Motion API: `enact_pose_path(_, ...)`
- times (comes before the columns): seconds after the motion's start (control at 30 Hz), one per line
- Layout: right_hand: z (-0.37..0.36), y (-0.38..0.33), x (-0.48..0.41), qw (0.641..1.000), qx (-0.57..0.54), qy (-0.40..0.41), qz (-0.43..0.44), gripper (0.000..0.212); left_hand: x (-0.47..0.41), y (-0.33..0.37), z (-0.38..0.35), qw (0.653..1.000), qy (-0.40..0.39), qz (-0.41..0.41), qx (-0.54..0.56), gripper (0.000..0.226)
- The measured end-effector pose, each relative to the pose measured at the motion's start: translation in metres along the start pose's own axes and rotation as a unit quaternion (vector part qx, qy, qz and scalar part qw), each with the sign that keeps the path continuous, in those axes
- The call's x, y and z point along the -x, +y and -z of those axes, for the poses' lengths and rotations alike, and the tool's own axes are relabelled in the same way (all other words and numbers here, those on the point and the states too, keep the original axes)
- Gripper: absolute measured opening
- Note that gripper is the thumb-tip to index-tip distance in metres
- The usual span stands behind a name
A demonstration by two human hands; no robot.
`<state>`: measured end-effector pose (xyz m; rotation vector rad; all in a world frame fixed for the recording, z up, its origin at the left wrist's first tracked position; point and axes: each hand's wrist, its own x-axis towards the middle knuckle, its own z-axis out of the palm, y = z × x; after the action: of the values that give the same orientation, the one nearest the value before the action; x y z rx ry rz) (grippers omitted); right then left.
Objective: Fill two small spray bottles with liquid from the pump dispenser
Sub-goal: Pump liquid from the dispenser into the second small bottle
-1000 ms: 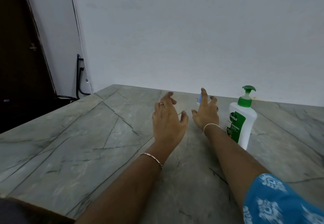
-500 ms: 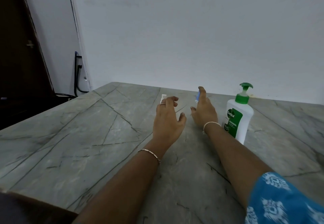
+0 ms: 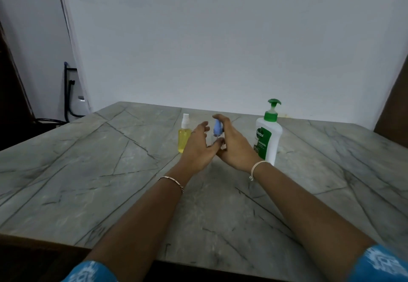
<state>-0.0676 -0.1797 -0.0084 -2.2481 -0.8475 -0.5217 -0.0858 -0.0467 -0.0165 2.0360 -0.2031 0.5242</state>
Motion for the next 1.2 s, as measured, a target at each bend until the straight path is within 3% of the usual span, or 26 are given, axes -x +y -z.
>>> enact_pose_path(0.07, 0.001, -0.003, 0.007, 1.0, -0.021, -0.009, -0.003, 0.083, 0.003, 0.002, -0.002, 0.998, -0.046, 0.028, 0.036, 0.077)
enact_pose_path(0.2, 0.005, -0.008, 0.013, 0.997, -0.047, -0.053, -0.005, 0.091, 0.007, 0.004, -0.006, 0.997, -0.072, 0.019, 0.014, 0.052)
enact_pose_path(0.33, 0.021, -0.015, 0.012, 0.99, -0.052, -0.127, -0.009, 0.097, 0.01, 0.003, -0.006, 0.994, -0.094, 0.02, 0.043, 0.048)
enact_pose_path(0.5, 0.041, -0.021, 0.009, 0.988, -0.05, -0.134, -0.05, 0.063, 0.011, 0.002, -0.006, 0.988, -0.128, 0.024, 0.08, 0.038)
enact_pose_path(0.63, 0.04, -0.025, 0.002, 0.997, 0.055, -0.042, -0.038, 0.035, 0.011, -0.001, -0.008, 0.986, -0.148, 0.023, 0.069, 0.029)
enact_pose_path(0.77, 0.039, -0.028, -0.011, 0.992, 0.114, -0.014, -0.046, 0.03, 0.009, -0.002, -0.011, 0.985, -0.157, 0.039, 0.064, 0.043)
enact_pose_path(0.9, 0.04, -0.029, -0.018, 0.991, 0.123, -0.019, -0.054, 0.022, 0.009, 0.0, -0.011, 0.978, -0.172, 0.064, 0.094, 0.038)
enact_pose_path(1.2, 0.045, -0.039, -0.02, 0.985, 0.164, -0.048, -0.024, 0.011, 0.011, 0.002, -0.007, 0.979, -0.185, 0.065, 0.055, 0.042)
